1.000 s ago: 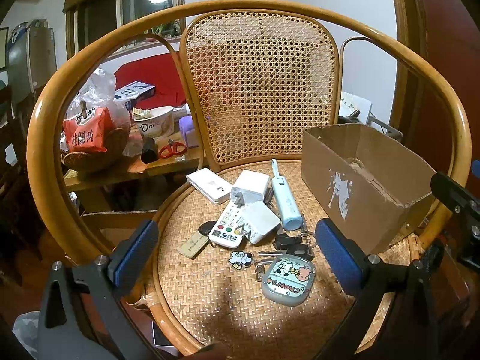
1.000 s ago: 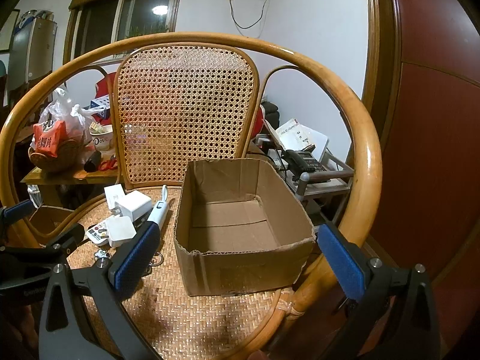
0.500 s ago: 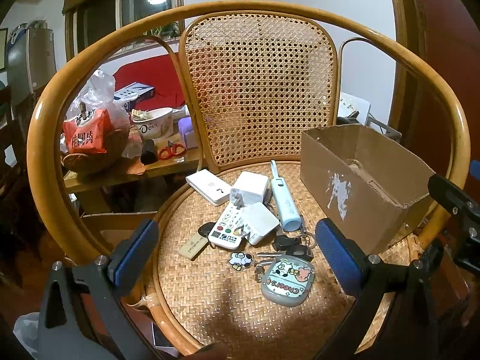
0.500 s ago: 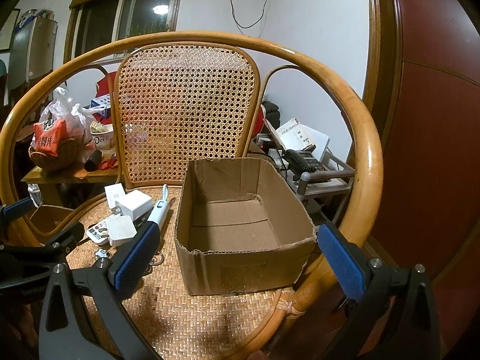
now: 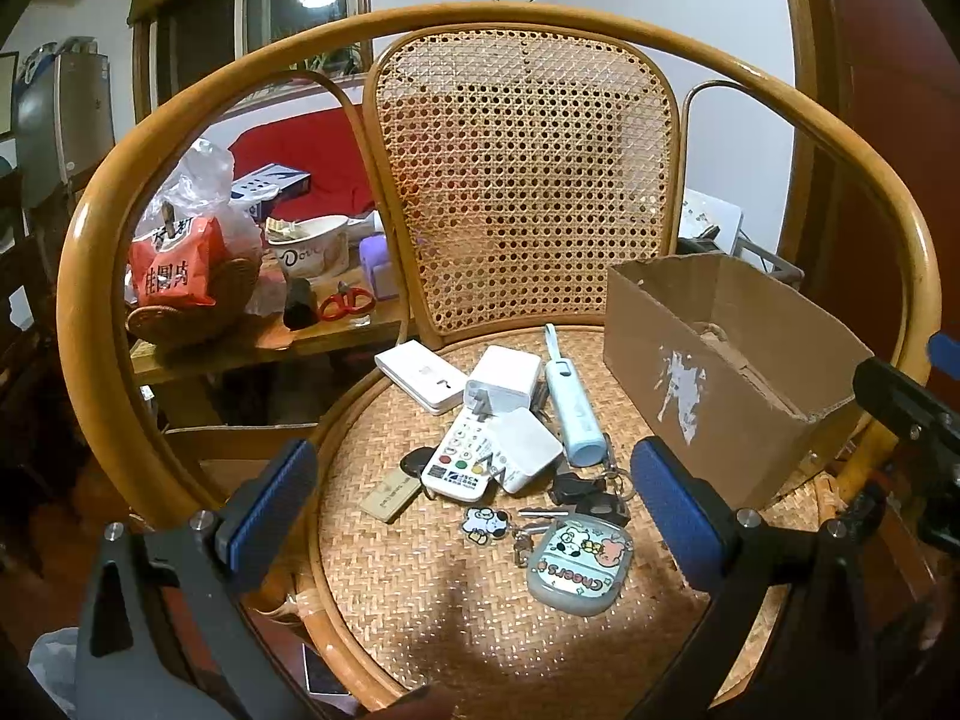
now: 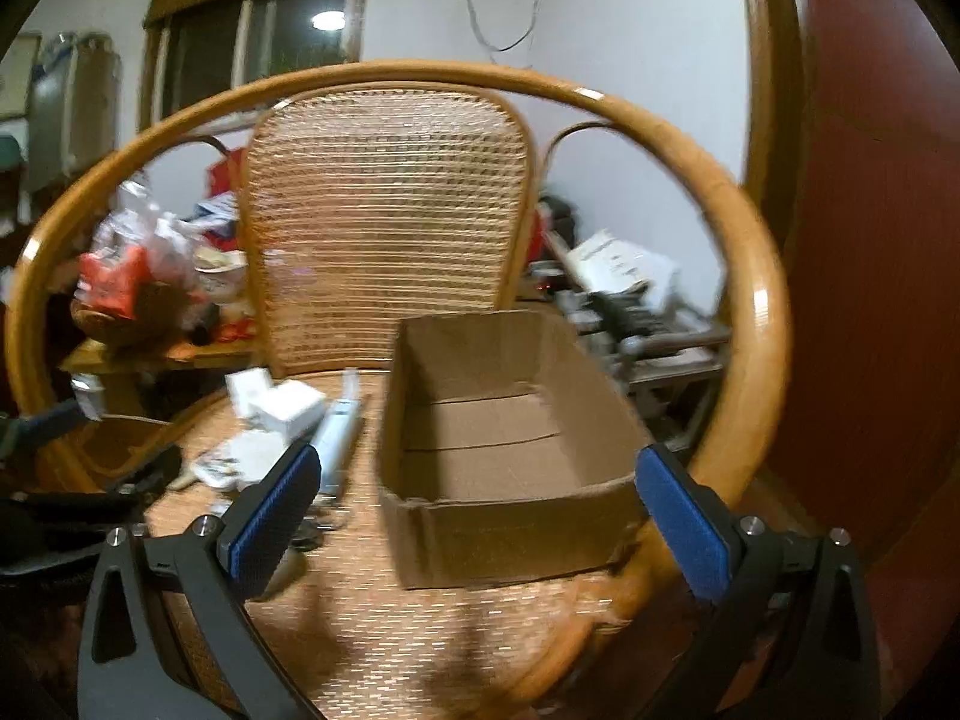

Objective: Organize rigid objects
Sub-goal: 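Move the right tool over the cardboard box while the left tool approaches the items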

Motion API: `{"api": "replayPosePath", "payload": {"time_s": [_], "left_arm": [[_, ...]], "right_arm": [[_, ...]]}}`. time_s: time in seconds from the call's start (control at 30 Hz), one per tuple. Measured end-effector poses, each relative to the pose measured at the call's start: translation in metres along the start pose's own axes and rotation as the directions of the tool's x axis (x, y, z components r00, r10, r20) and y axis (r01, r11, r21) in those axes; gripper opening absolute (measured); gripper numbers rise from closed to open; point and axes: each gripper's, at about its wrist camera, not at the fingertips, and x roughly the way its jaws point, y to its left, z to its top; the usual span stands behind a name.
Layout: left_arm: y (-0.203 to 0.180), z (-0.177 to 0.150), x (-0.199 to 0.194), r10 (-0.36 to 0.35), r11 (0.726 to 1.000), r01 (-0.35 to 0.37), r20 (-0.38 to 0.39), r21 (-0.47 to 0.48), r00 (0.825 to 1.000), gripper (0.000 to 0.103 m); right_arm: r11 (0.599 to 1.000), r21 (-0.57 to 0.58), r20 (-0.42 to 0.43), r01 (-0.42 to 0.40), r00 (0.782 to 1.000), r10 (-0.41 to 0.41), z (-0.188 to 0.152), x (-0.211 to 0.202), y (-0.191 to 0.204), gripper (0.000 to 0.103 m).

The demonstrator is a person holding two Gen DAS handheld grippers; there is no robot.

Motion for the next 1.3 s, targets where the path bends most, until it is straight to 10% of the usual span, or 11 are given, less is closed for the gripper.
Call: {"api": "replayPosePath", "payload": {"time_s": [0.2, 0.37, 0.63, 0.87, 0.9, 0.97, 1.07, 1.3], "left_arm": [[0.009, 0.007, -0.007, -0.044, 0.998, 0.046, 0.054, -0.033, 0.998, 0.103], [0.017, 0.014, -0.019, -0.167, 0.984, 0.175, 0.203, -0.019, 0.965, 0.103], [0.03, 0.037, 0.005, -0.268, 0.962, 0.271, 0.072, -0.035, 0.961, 0.103], [0.031, 0.064, 0.03, -0.214, 0.975, 0.209, 0.089, 0.07, 0.973, 0.103], [0.031, 0.067, 0.038, -0.205, 0.977, 0.2, 0.078, 0.074, 0.976, 0.103], [0.032, 0.074, 0.054, -0.193, 0.979, 0.189, 0.051, 0.077, 0.98, 0.103], [0.036, 0.083, 0.08, -0.204, 0.978, 0.203, 0.01, 0.055, 0.979, 0.103], [0.042, 0.092, 0.131, -0.169, 0.985, 0.171, -0.053, 0.034, 0.984, 0.103]], "right_arm": [[0.999, 0.035, 0.102, 0.014, 0.995, -0.018, 0.011, 0.001, -0.007, 0.103], [0.993, -0.093, 0.004, 0.077, 0.997, -0.077, 0.032, 0.03, -0.007, 0.103], [0.997, -0.065, -0.148, 0.046, 0.987, -0.055, 0.044, 0.096, -0.029, 0.103], [0.994, -0.06, -0.226, 0.094, 0.968, -0.105, 0.037, 0.125, -0.039, 0.103], [0.994, -0.041, -0.24, 0.104, 0.964, -0.111, 0.037, 0.128, -0.044, 0.098], [0.994, -0.004, -0.289, 0.114, 0.951, -0.11, 0.032, 0.136, -0.055, 0.05], [0.989, 0.01, -0.351, 0.144, 0.927, -0.132, 0.021, 0.148, -0.067, 0.005], [0.993, 0.036, -0.347, 0.11, 0.933, -0.091, 0.01, 0.15, -0.068, 0.001]]}}
